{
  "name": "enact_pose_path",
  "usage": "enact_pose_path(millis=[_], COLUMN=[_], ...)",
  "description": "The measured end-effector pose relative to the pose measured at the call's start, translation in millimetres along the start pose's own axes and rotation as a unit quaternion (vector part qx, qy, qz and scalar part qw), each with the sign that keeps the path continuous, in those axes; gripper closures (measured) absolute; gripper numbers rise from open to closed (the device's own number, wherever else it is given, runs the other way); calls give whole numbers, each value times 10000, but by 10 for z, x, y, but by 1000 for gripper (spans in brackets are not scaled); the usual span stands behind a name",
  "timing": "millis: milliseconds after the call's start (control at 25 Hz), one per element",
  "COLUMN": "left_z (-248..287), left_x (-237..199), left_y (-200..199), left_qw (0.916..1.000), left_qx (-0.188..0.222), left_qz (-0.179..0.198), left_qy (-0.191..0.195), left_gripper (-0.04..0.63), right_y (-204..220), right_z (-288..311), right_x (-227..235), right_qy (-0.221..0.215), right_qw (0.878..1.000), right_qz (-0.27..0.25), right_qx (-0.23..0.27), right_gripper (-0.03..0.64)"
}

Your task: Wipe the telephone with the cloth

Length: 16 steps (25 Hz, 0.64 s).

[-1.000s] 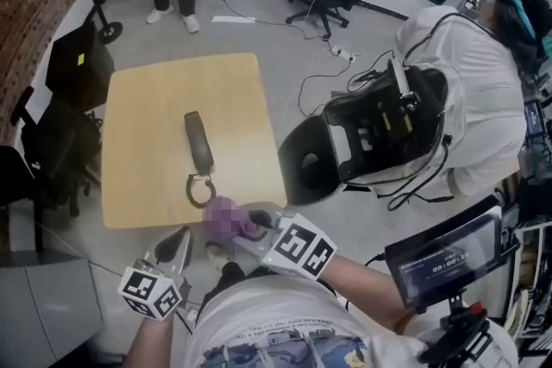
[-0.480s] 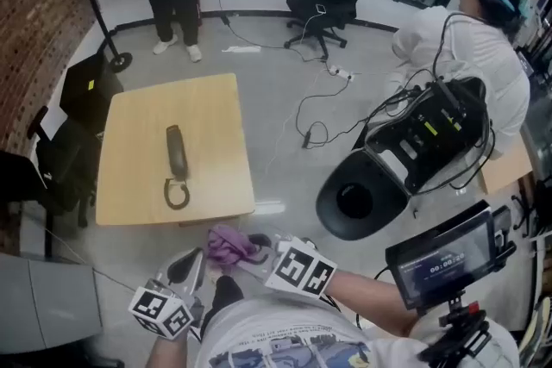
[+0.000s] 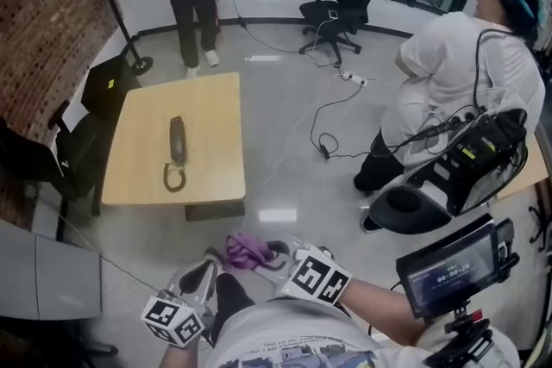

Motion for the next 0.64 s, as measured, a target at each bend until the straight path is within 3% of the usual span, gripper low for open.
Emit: enact_pose_path(millis=[320,640], left_z=[-1,-191], left_x=[80,-231], left_y=[135,158], left_qw=[10000,9982], left_qx=[46,235], left_qz=[40,-124], left_qy=[-31,-534], left_gripper=[592,592], right_y=[171,116], right_z=[-132,146], right_x=[-66,26], right_qy=[74,-175], right_qw=[9999,9994], right_qz=[-39,-264], right_qx=[-87,-98], right_gripper=[494,494])
Point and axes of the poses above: the fingertips, and each gripper's own axes: z forward along the fingers, x to its right, y out of its underside, the point moved 1 cm from there along -z, backward along the fingers, and after that the axes turned 14 degrees about y, right-handed, at the moved point
